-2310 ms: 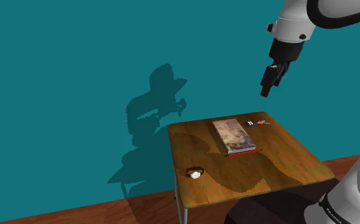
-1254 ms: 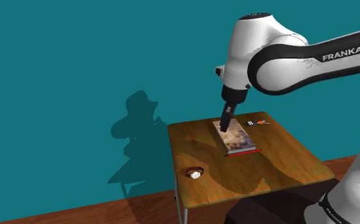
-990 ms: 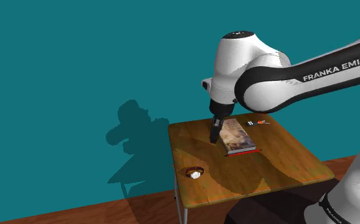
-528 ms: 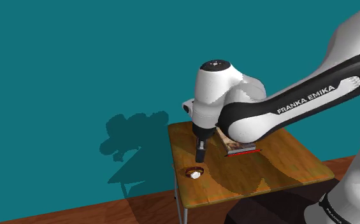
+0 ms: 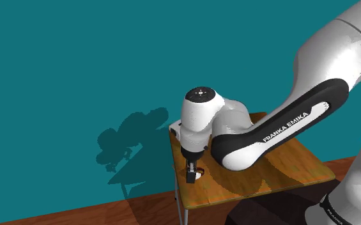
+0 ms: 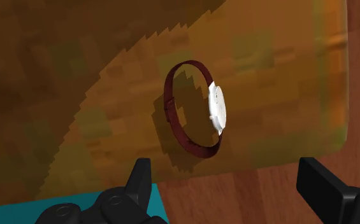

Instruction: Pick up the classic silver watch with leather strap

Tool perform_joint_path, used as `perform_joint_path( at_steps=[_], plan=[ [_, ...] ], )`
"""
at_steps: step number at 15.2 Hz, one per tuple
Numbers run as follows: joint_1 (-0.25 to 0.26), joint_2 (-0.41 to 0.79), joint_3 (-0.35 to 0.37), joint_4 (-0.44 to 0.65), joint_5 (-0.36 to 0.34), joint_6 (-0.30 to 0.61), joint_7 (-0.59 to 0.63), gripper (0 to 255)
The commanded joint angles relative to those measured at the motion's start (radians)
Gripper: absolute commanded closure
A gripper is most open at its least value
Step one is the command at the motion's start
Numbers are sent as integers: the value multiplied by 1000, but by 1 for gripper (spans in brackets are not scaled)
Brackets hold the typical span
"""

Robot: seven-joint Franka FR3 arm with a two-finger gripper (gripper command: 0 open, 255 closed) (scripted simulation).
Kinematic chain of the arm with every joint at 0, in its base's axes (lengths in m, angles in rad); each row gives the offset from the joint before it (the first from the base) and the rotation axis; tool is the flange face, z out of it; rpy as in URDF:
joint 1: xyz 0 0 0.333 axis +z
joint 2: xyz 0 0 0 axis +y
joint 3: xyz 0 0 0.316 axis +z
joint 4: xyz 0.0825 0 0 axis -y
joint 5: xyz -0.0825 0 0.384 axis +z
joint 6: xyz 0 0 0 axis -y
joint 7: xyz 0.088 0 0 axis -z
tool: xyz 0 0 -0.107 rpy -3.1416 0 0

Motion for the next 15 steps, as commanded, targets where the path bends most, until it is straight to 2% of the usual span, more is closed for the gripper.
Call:
perform_joint_path(
  at_steps=[1,4,6,7,15],
  plan=[
    [0,30,0,-2,-27,29,20,0],
    [0,74,-5,-11,-71,74,55,0],
    [1,74,-6,-11,-71,74,54,0],
    [0,72,-6,-13,-69,75,52,255],
    [0,72,-6,-13,-69,75,52,255]
  ],
)
